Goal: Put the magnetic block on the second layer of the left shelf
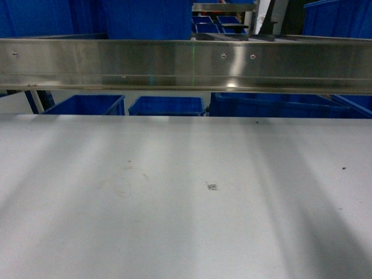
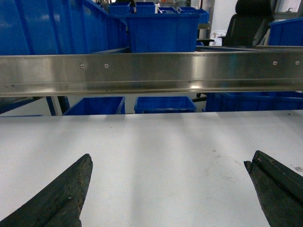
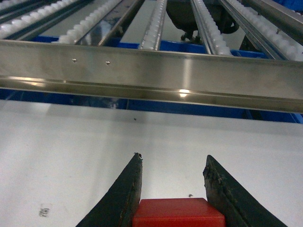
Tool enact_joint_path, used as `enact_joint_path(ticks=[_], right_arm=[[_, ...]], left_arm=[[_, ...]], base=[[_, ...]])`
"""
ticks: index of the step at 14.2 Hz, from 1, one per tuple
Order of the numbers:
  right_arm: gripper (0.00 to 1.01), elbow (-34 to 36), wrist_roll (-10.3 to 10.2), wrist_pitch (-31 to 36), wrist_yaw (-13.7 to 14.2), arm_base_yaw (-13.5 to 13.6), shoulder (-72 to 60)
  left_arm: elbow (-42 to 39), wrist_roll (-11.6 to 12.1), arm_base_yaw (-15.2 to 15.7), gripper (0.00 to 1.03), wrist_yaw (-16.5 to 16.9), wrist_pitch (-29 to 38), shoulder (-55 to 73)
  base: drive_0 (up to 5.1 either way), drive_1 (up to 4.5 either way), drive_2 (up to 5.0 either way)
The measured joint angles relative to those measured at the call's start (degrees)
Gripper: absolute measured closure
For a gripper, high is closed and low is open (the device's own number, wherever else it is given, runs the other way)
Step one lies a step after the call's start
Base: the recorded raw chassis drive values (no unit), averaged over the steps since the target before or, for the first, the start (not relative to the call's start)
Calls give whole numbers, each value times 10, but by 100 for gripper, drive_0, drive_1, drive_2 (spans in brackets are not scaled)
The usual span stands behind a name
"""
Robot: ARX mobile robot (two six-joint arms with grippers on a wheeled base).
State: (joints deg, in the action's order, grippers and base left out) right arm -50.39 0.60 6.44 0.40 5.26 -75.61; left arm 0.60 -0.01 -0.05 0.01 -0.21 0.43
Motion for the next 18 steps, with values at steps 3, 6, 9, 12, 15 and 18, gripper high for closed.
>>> enact_joint_path(ticks=[3,6,9,12,15,18], right_arm=[[68,0,0,3,0,0,1],[68,0,0,2,0,0,1],[68,0,0,2,0,0,1],[68,0,0,2,0,0,1],[68,0,0,3,0,0,0],[68,0,0,2,0,0,1]], left_arm=[[0,0,0,5,0,1,0],[0,0,0,5,0,0,0],[0,0,0,5,0,0,0],[0,0,0,5,0,0,0],[0,0,0,5,0,0,0],[0,0,0,5,0,0,0]], base=[[-491,250,250],[-492,249,249],[-501,240,240],[-499,242,242],[-503,238,238],[-505,236,236]])
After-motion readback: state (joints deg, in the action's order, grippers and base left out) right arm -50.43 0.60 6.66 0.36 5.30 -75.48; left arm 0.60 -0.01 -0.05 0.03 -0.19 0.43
